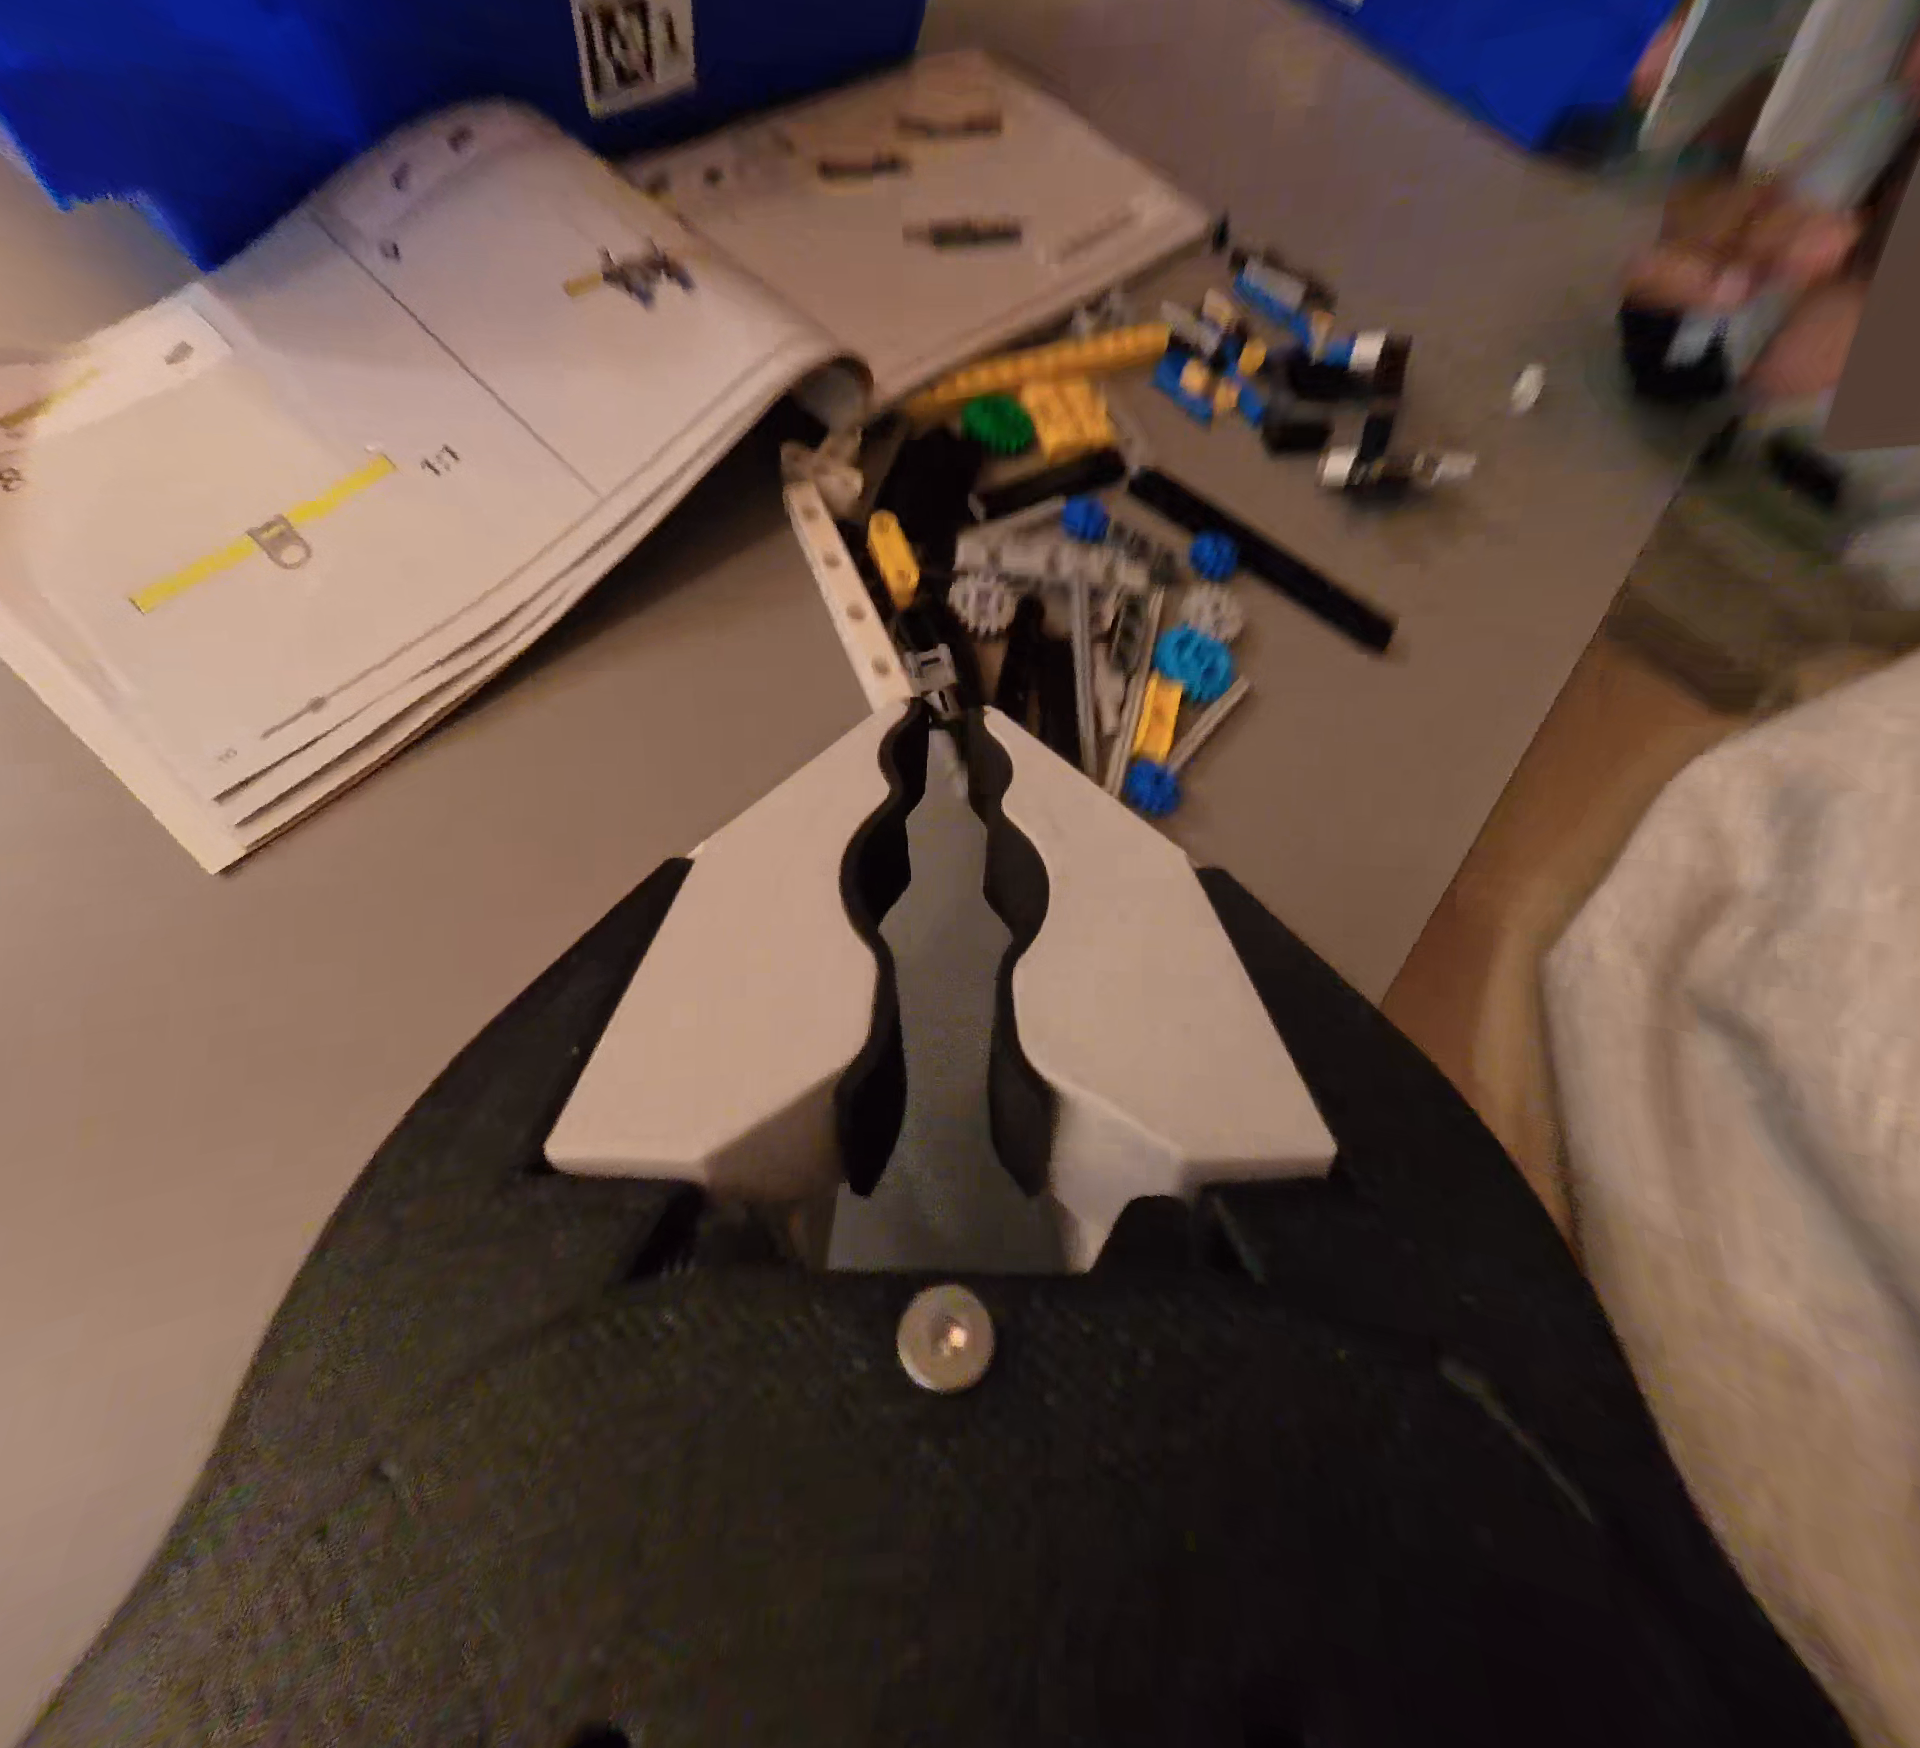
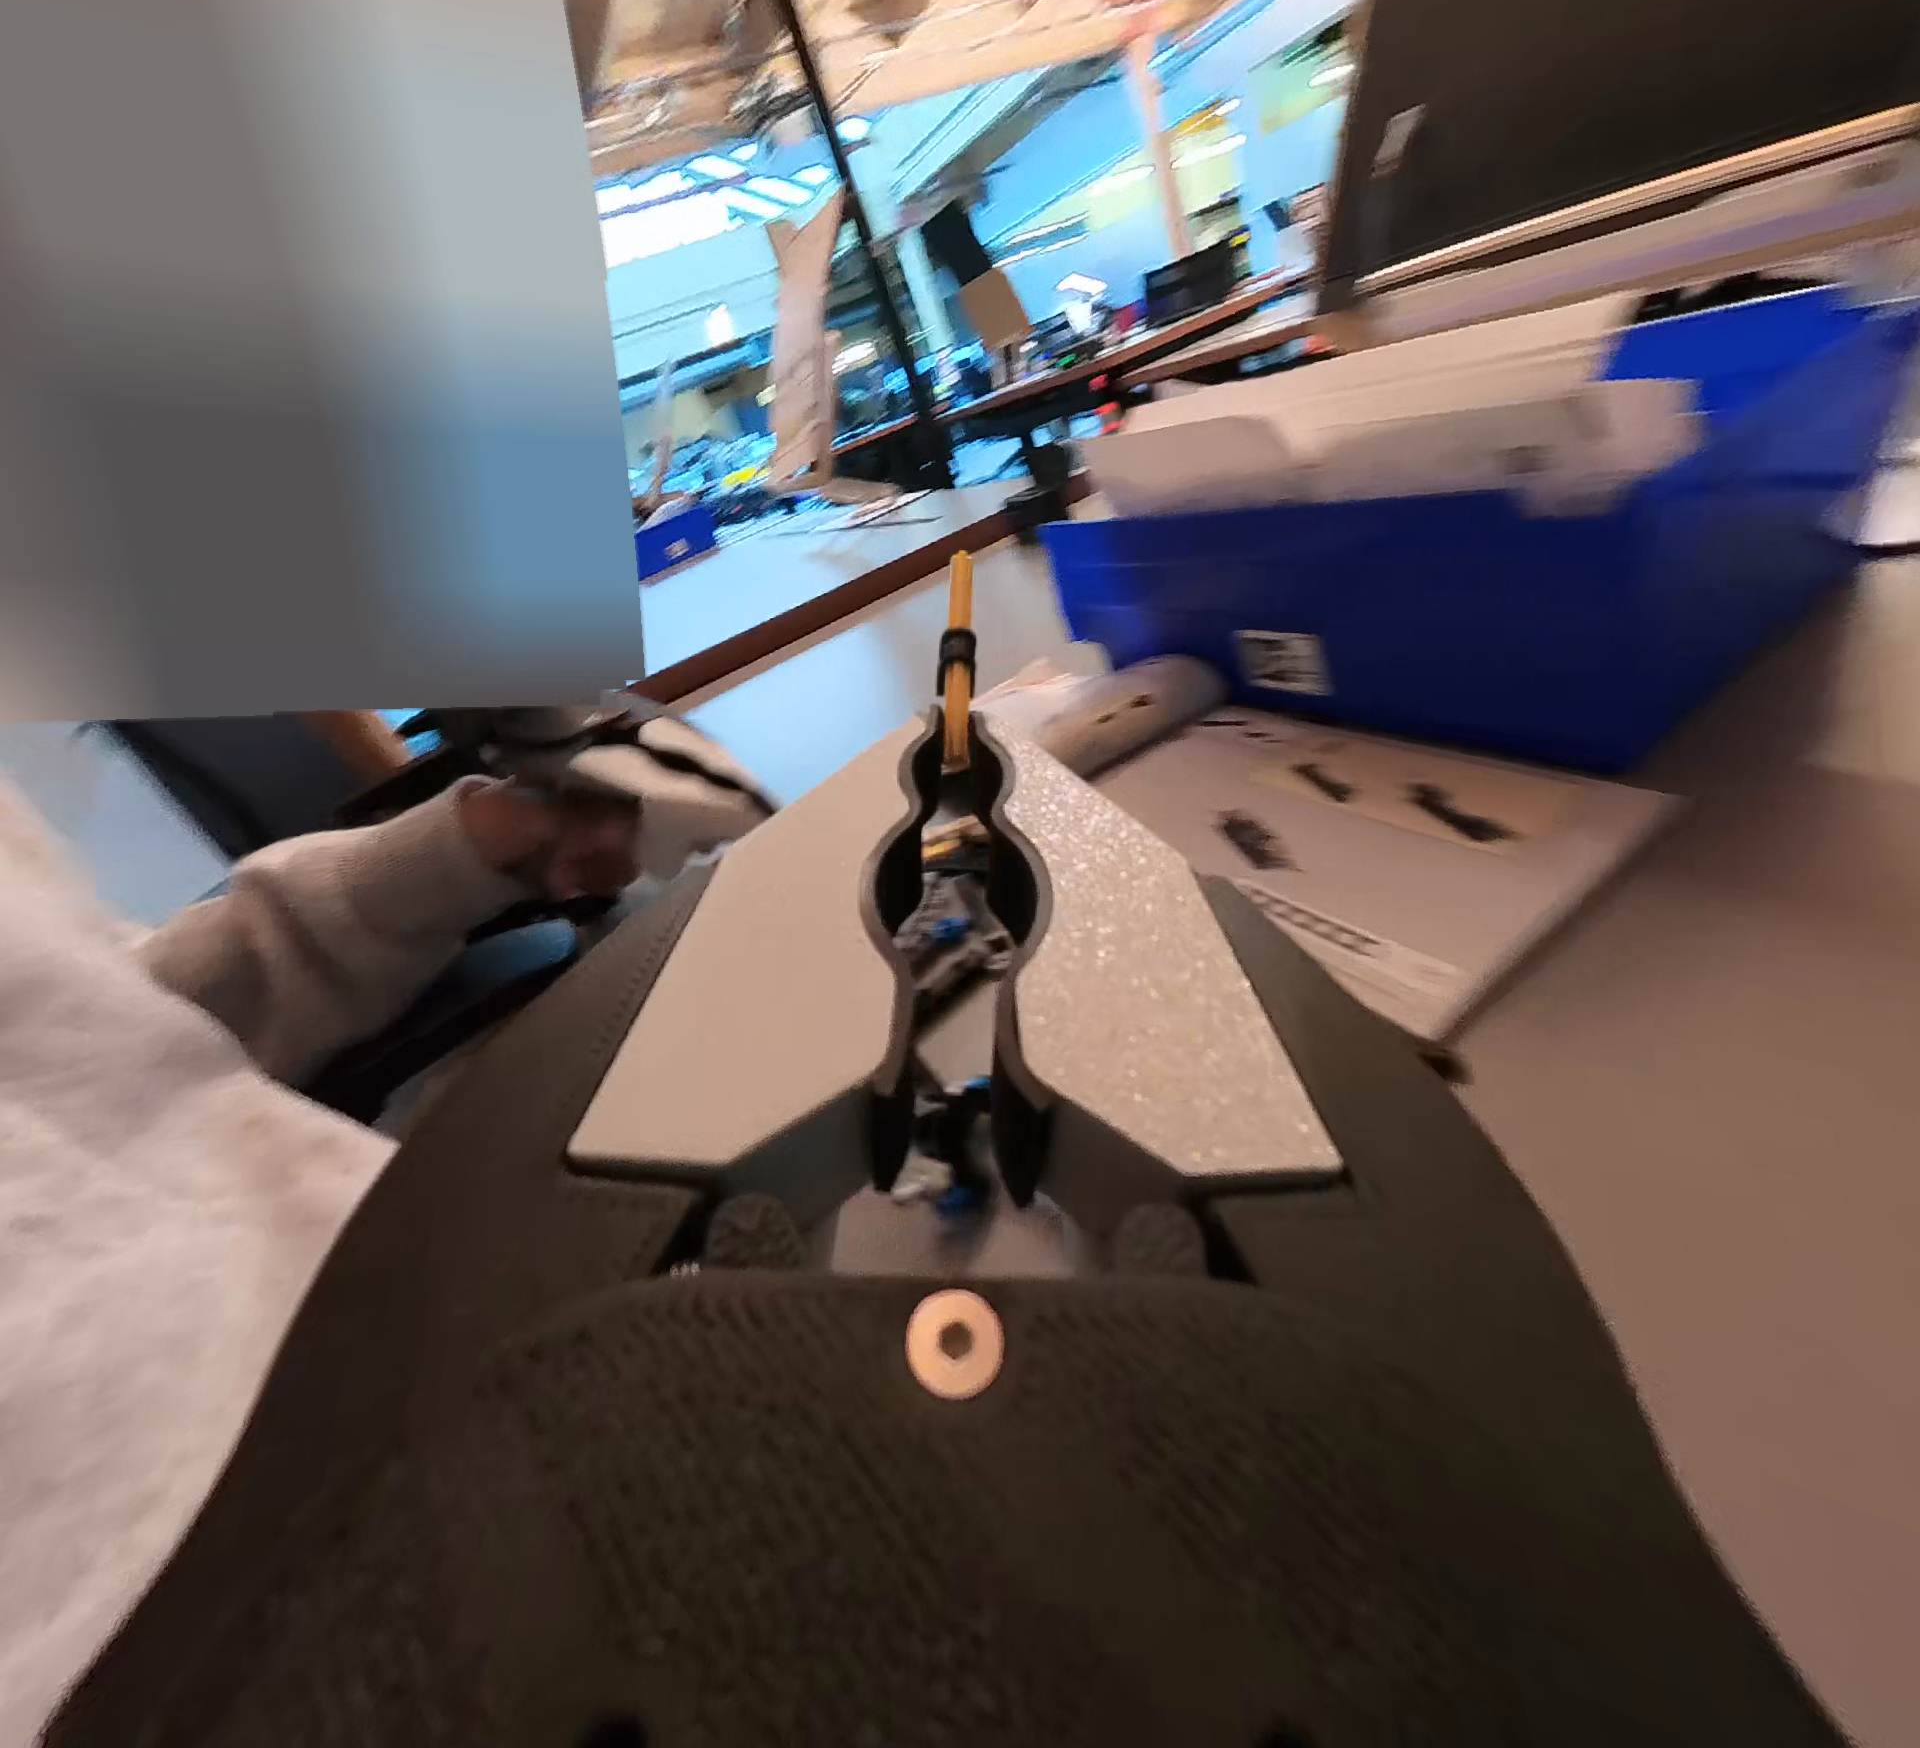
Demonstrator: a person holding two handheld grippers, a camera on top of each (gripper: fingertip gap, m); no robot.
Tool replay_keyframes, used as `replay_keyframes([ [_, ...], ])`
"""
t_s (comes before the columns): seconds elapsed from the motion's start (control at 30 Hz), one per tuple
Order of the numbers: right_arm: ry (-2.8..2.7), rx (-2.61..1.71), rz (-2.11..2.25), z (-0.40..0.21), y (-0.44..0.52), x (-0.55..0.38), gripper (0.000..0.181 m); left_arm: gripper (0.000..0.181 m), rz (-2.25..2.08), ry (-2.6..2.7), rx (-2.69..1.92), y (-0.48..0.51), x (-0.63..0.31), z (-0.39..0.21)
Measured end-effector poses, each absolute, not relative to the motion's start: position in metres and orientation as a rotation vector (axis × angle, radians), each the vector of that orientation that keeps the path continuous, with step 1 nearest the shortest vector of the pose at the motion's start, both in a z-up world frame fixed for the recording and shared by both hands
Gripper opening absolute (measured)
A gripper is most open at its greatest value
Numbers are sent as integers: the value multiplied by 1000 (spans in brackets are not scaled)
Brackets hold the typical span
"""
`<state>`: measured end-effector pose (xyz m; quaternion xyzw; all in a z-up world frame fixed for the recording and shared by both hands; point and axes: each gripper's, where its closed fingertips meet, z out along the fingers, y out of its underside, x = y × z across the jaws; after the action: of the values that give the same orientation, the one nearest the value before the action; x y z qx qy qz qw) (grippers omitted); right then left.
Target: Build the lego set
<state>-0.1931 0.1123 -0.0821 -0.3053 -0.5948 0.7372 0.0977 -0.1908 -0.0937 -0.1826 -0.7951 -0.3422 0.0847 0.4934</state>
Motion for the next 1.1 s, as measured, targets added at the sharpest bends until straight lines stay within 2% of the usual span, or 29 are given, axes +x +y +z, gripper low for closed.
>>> replay_keyframes([
  [0.23, -1955, -1069, 2452, -84, 63, -165, 2, 5, 38, -833, -1478, -58, -195, -125],
  [0.47, -2116, -1189, 2484, -103, 37, -147, 2, 5, -48, -764, -1510, -24, -179, -126],
  [0.77, -2117, -1272, 2527, -106, 34, -145, 2, 5, -307, -765, -1317, -12, -165, -107],
  [1.1, -2174, -1319, 2508, -116, 23, -139, 2, 5, -188, -712, -1403, -8, -161, -112],
])
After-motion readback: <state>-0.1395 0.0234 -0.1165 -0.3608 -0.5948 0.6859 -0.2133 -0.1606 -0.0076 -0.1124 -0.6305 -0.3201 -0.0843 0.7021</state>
